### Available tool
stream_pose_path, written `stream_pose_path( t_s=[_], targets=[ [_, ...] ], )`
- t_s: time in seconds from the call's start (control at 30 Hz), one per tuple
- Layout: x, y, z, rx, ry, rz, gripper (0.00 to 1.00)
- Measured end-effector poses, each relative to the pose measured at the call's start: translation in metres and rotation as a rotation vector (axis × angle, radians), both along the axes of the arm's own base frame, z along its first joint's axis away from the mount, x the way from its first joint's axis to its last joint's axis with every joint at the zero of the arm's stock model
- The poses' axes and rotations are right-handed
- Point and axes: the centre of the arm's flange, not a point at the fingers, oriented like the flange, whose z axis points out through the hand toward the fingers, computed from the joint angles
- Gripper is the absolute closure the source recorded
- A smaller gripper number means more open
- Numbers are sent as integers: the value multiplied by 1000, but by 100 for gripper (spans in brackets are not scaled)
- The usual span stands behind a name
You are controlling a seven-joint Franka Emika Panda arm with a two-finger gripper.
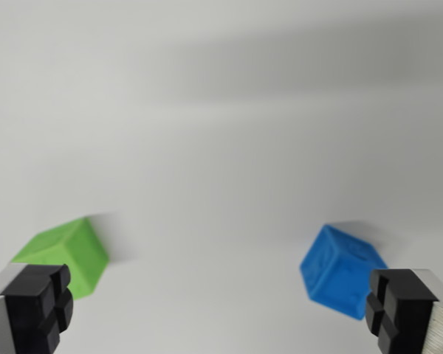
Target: Stack cube
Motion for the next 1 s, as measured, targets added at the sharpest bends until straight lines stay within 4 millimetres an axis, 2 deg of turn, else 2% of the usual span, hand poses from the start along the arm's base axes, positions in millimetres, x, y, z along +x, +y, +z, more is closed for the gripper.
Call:
stream_pose_path(
  t_s=[1.0],
  targets=[
    [-83, -48, -60, -4, -17, -275, 0]
  ],
)
